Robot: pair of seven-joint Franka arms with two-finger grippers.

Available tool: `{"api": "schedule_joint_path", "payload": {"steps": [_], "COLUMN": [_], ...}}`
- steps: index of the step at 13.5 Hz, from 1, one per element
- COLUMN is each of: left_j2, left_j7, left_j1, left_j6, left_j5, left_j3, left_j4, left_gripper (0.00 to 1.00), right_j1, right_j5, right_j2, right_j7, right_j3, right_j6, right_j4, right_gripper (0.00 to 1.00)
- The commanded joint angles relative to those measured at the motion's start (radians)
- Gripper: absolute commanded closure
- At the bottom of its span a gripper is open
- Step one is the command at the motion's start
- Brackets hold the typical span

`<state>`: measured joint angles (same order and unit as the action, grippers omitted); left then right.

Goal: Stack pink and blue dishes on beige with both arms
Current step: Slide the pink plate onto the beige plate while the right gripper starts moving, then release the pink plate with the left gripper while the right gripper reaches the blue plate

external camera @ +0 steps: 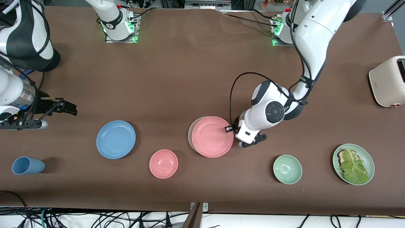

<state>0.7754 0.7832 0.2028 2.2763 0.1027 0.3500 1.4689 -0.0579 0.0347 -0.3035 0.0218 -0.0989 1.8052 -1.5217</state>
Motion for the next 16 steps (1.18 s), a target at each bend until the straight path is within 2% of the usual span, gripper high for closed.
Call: {"api": "schedule_joint_path", "payload": {"steps": [1,2,3,7,12,16], "left_j2": [0.031,0.031,0.027,0.005,-0.033,-0.077], "left_j7": [0.027,0.019,0.021,0.021,-0.028,-0.165], "left_j1": [0.044,0.041,0.041,0.026,-0.048,-0.149], "left_j6": [0.031,0.031,0.031,0.017,-0.049,-0.194], "left_j5": [0.009,0.009,0.006,-0.027,-0.035,-0.035], "left_j3": [-0.02,-0.028,-0.032,-0.054,-0.059,-0.059], "left_j4": [-0.042,-0.042,-0.042,-0.041,-0.027,-0.025], "left_gripper": [0.93,0.28,0.0,0.0,0.0,0.0], "right_j1": [-0.002,0.003,0.004,0.026,0.032,0.023], "right_j5": [-0.006,-0.004,-0.002,0.005,0.076,0.076], "right_j2": [-0.038,-0.057,-0.08,-0.132,-0.213,-0.281], "right_j7": [-0.013,-0.013,-0.013,-0.008,0.003,0.004], "right_j3": [-0.007,-0.01,-0.011,-0.013,-0.012,-0.007], "right_j6": [0.019,0.023,0.025,0.091,0.117,0.253], "right_j4": [0.012,0.012,0.02,0.018,0.012,-0.043], "right_gripper": [0.0,0.0,0.0,0.0,0.0,0.01]}}
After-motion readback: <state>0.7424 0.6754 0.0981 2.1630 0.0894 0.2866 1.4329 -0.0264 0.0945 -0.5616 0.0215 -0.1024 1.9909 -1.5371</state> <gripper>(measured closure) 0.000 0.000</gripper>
